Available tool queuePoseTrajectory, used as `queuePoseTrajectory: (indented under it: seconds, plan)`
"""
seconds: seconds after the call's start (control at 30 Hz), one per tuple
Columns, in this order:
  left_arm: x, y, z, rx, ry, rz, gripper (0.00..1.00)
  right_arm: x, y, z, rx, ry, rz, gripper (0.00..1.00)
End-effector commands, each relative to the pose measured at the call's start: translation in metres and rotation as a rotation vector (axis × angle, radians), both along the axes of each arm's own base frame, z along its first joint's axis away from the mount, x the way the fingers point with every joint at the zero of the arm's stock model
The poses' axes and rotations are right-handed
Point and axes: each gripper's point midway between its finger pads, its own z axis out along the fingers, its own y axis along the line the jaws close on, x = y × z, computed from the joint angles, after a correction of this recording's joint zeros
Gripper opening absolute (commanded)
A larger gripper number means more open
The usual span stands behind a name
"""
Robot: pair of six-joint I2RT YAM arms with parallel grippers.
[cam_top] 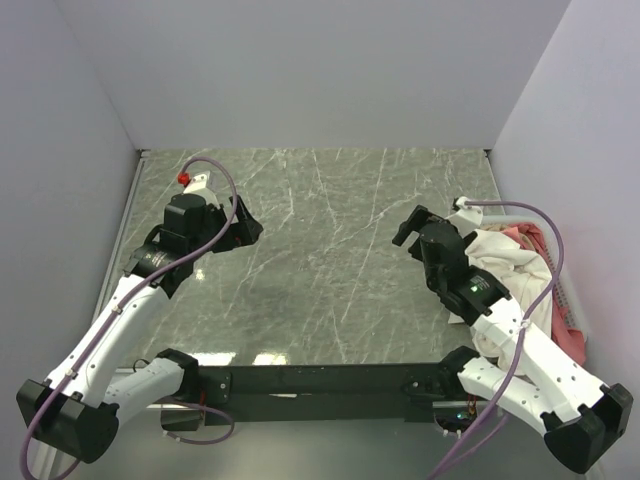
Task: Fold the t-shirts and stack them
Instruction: Grab the tshirt from the pile
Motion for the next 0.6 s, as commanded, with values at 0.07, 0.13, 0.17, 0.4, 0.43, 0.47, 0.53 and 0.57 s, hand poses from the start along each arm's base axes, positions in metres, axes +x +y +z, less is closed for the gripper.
queuePoseTrajectory:
  seconds: [0.07,0.13,0.17,0.4,0.43,0.47,0.53,0.57]
  plan:
    - [0.003,-0.001,0.005,-0.005,-0.026,-0.006,0.99,-0.001,-0.011,0.012,-0.021,0.050,-0.085,0.98]
    - [0.003,0.000,0.003,0.005,-0.016,-0.005,0.99,0.002,-0.012,0.014,-0.029,0.069,-0.111,0.98]
    - [0.003,0.000,0.004,0.009,-0.020,-0.005,0.99,0.002,-0.014,0.014,-0.039,0.081,-0.128,0.98]
    - [0.002,-0.001,0.005,0.005,-0.021,-0.018,0.99,0.000,-0.072,0.021,-0.151,0.240,-0.346,0.97]
    - [0.001,-0.002,0.004,0.003,-0.019,-0.022,0.99,0.001,-0.087,0.033,-0.150,0.222,-0.407,0.97]
    - [0.001,-0.003,0.005,0.001,-0.018,-0.026,0.99,-0.004,-0.096,0.035,-0.163,0.239,-0.436,0.97]
    - [0.001,-0.003,0.007,0.000,-0.021,-0.029,0.99,-0.008,-0.105,0.044,-0.138,0.235,-0.480,0.96]
    - [0.001,-0.002,0.007,0.003,-0.024,-0.025,1.00,-0.011,-0.108,0.043,-0.123,0.246,-0.495,0.96]
